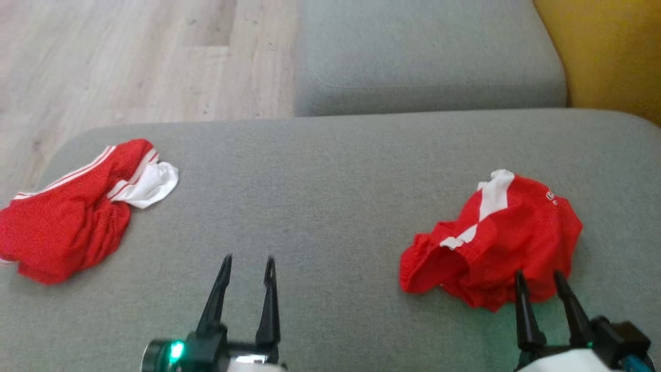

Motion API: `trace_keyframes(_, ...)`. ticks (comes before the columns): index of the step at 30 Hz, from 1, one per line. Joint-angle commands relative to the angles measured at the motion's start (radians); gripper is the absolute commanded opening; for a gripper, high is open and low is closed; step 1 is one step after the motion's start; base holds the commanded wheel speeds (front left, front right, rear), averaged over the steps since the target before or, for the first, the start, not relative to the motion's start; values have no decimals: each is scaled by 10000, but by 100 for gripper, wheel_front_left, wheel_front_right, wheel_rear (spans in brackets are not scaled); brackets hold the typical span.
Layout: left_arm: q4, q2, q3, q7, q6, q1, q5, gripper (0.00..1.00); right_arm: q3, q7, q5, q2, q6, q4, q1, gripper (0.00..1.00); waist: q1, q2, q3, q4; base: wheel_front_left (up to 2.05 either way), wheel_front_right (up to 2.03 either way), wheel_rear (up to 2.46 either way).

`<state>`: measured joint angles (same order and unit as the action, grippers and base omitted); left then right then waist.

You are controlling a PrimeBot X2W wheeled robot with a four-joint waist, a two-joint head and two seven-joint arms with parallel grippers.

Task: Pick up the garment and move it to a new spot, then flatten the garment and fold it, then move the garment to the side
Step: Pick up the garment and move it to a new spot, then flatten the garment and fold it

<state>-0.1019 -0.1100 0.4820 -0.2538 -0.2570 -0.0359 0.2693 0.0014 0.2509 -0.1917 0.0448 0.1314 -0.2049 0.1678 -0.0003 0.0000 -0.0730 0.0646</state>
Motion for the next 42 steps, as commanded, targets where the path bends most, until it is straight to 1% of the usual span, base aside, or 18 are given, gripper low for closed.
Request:
trace_keyframes(1,668,-11,-574,-79,57,-77,-396,100,209,109,107,55,-7,270,-125,100,3,0,-200,174,0,0,0)
trace_keyframes(6,678,-9,-788,-79,261,-750,-902,100,242,109,142,55,-7,339,8,100,3,0,-246,152,0,0,0)
trace_keyframes(13,529,145,-1179,-79,510,-1054,-1323,100,264,109,165,55,-7,426,33,100,3,0,-220,145,0,0,0)
trace_keyframes(25,302,418,-1508,-80,849,-1157,-1534,100,391,109,141,55,-7,402,33,100,3,0,-254,191,0,0,0)
trace_keyframes(31,170,504,-1493,-80,1079,-1105,-1490,100,373,109,183,55,-7,409,-22,100,3,0,-217,190,0,0,0)
trace_keyframes(35,-114,558,-1247,-80,1536,-908,-1062,100,356,109,193,55,-7,468,-45,100,3,0,-92,150,0,0,0)
trace_keyframes(37,-259,580,-1073,-80,1824,-708,-557,100,385,109,210,55,-7,491,-68,100,3,0,2,111,0,0,0)
trace_keyframes(39,-337,590,-661,-80,2201,-425,314,100,435,109,233,55,-7,519,-121,100,3,0,114,49,0,0,0)
trace_keyframes(42,-580,593,262,-58,2714,96,2076,100,496,109,264,55,-7,576,-198,100,3,0,311,-90,0,0,0)
